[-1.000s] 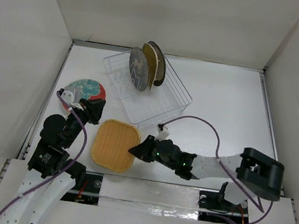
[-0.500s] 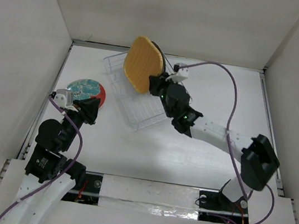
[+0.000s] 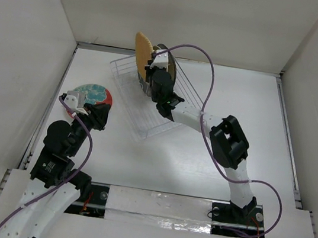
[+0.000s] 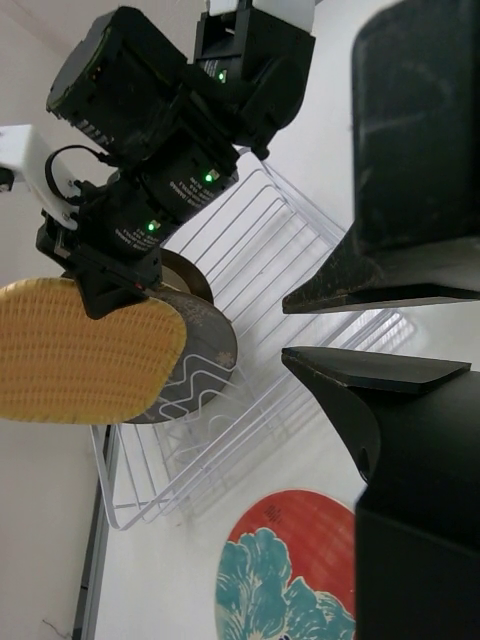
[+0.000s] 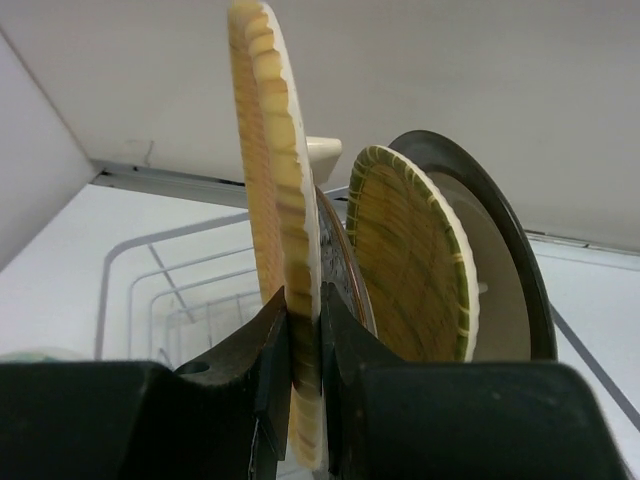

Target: Load the plates into the dish rack

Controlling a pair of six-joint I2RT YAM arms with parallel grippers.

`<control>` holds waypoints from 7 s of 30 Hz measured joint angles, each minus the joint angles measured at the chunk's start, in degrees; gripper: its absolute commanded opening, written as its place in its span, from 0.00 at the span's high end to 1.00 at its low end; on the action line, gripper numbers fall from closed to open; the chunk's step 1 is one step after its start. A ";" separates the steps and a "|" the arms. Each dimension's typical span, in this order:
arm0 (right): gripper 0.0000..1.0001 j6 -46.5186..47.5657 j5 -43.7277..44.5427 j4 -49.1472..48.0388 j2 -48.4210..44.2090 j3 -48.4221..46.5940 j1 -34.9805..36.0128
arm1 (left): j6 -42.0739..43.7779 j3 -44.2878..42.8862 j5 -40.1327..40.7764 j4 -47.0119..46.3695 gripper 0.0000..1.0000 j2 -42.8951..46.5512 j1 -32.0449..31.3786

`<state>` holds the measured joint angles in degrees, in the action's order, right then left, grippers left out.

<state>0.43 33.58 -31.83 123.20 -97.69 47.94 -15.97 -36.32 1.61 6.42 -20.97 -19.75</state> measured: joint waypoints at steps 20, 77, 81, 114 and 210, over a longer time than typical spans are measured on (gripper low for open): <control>0.86 2.89 8.70 -10.84 5.86 7.52 5.81 | 0.00 0.00 0.04 -0.13 0.82 -1.46 0.00; 0.31 -25.73 -25.09 13.35 -58.66 55.60 10.49 | -37.99 16.24 2.43 -14.95 0.38 -40.46 41.57; 0.31 -25.73 -26.38 13.33 -58.14 55.60 10.49 | -39.87 17.14 0.07 -20.94 0.40 -45.68 41.57; 0.96 -26.82 -29.09 14.51 -62.71 55.34 6.78 | -41.66 24.06 -3.89 -14.08 1.00 -13.57 42.38; 0.83 5.55 7.39 41.35 12.22 -29.64 6.47 | -4.68 1.79 -7.56 5.35 0.38 3.91 16.00</control>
<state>5.98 40.97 9.52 135.41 -127.33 54.41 -20.64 -34.52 -5.96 11.77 -17.06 -3.75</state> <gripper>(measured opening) 0.136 0.621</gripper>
